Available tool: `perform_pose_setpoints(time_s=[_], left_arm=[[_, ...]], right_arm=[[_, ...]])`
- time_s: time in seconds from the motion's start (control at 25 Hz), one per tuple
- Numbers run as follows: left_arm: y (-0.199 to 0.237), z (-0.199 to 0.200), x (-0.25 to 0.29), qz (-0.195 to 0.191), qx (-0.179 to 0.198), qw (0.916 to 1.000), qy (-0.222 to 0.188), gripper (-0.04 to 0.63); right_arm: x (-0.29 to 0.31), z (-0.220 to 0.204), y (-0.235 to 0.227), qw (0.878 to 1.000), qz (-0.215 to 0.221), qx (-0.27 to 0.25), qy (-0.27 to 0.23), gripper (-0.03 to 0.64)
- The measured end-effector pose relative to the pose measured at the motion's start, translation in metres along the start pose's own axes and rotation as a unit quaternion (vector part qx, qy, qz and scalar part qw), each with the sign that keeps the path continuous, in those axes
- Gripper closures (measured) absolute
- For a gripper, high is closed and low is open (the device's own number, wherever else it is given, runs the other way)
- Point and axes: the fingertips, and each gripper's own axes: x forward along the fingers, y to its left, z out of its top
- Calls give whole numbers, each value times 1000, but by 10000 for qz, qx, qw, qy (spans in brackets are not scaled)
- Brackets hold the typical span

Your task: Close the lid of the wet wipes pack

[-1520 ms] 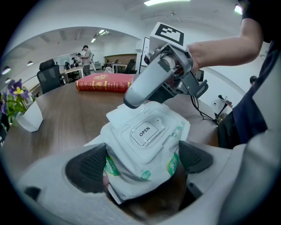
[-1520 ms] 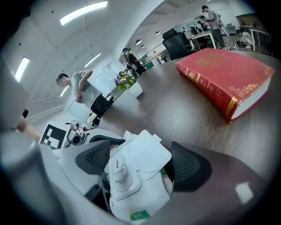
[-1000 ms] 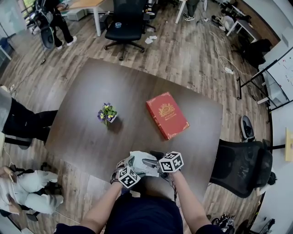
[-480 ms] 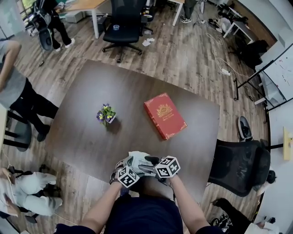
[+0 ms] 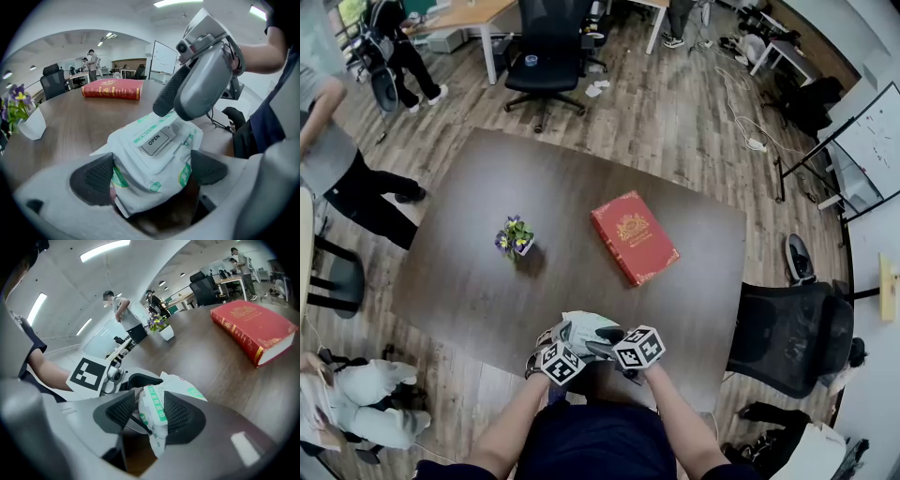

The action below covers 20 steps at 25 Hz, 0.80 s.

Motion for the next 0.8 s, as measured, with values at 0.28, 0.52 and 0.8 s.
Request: perform_pose_setpoints(time_s=[0.28, 0.52, 0.8], left_arm=[[-1, -1, 1, 8, 2, 10000, -4, 81], [0, -1, -1, -1, 10, 10000, -11, 81], [-1, -1, 0, -8, -3, 10000, -18, 81]], right_arm=[[0, -10, -19, 9970, -768, -77, 63, 379], [2, -15, -20, 9930, -1111, -297, 257, 360], [13, -29, -27, 9721, -1797, -1258, 835, 325]])
